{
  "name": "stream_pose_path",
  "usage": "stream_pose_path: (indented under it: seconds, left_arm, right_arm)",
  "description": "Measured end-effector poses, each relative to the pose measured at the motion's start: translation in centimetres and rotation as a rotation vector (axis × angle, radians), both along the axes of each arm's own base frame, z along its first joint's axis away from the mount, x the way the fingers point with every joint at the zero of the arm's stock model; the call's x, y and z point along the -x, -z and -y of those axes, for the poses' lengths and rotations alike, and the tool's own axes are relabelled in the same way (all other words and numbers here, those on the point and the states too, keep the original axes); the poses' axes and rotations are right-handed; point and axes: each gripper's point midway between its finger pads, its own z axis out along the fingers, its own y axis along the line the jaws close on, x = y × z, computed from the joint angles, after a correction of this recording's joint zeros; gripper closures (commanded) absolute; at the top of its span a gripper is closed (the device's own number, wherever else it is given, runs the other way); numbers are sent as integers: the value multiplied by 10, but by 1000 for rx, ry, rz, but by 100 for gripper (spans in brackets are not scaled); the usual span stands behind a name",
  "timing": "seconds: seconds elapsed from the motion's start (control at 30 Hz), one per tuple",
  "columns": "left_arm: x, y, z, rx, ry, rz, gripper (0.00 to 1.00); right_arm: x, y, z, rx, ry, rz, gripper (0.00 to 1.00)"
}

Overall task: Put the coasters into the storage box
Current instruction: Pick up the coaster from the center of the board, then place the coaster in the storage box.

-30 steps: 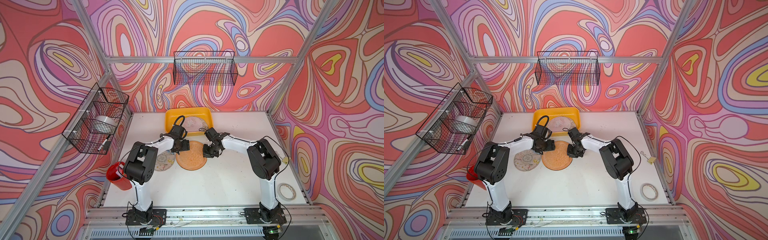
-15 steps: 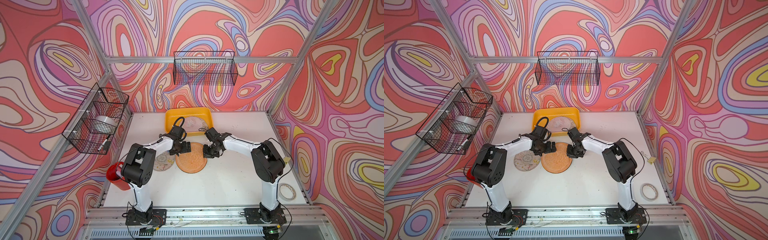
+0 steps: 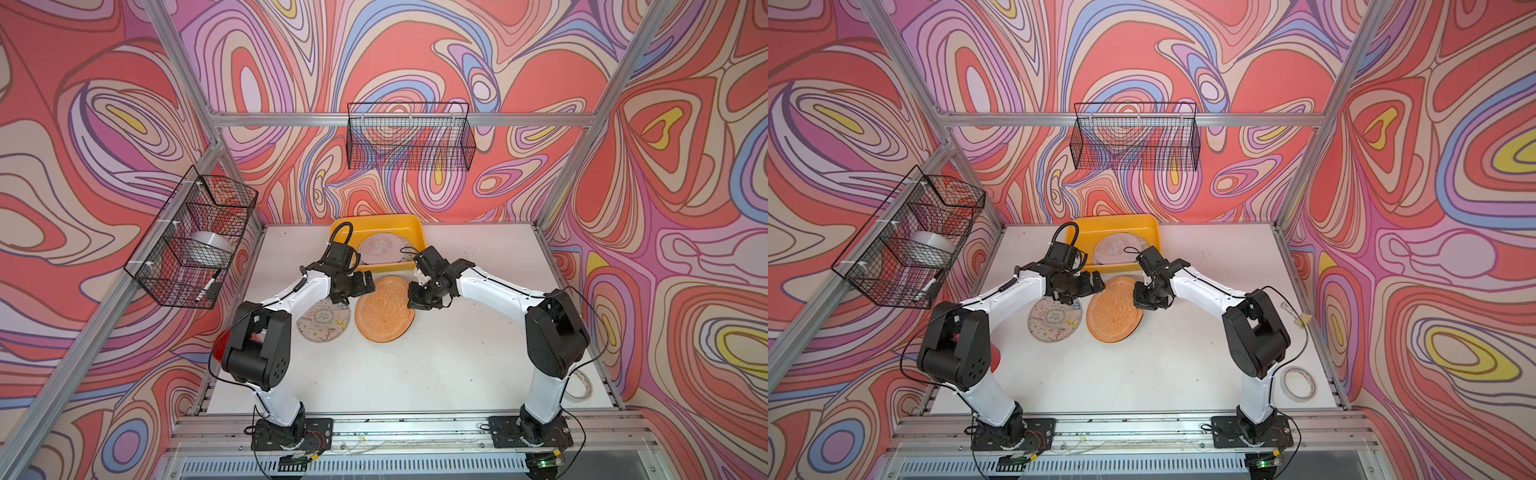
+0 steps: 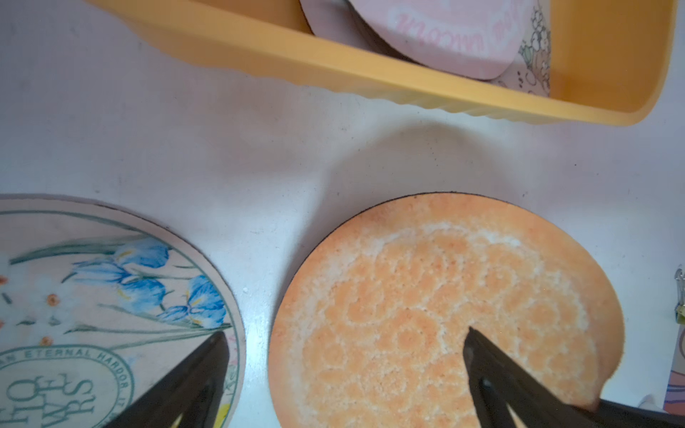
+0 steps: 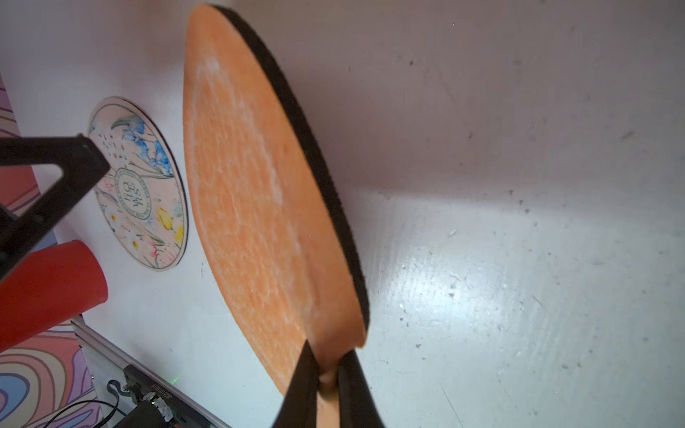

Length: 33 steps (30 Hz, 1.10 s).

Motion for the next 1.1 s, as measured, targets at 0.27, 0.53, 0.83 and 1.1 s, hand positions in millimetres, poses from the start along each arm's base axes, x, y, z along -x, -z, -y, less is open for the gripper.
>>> stream_pose_path:
  seconds: [0.27, 0.53, 0.83, 1.1]
  left_arm:
    - [23, 10, -12, -6, -21, -34, 0]
    - [40, 4, -18, 2, -38, -21, 0]
    - [57, 18, -23, -3, -44, -60, 0]
    - [65, 22, -25, -1, -52, -72, 0]
  right_arm:
    - [-27, -73, -8, -64, 0, 141, 100]
    - [-71, -140, -2, -125, 35, 294, 100]
    - [-144, -129, -11, -162, 72, 360, 100]
    - [-198, -77, -18, -193, 133, 346, 100]
